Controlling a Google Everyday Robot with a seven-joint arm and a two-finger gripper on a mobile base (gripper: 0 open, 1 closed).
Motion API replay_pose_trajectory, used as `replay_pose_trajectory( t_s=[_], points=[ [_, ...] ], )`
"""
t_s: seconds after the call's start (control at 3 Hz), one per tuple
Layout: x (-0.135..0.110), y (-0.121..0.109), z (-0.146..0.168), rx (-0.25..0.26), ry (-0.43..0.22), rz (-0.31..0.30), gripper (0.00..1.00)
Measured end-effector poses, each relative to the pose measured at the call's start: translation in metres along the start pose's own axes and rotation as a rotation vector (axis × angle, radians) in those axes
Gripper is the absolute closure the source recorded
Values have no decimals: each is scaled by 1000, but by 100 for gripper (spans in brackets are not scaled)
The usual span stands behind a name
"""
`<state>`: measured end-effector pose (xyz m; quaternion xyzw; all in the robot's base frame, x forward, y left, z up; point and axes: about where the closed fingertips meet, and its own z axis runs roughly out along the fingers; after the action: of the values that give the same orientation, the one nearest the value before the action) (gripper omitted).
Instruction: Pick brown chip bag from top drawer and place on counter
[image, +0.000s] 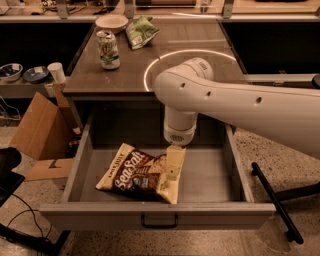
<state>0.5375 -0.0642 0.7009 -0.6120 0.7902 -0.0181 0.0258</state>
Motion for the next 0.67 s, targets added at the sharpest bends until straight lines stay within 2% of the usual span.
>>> replay_pose_trajectory(
  t_s=[0.33, 0.67],
  points=[
    [-27, 2, 20, -76, -44, 15, 0],
    [-46, 6, 32, -126, -58, 28, 0]
  ],
)
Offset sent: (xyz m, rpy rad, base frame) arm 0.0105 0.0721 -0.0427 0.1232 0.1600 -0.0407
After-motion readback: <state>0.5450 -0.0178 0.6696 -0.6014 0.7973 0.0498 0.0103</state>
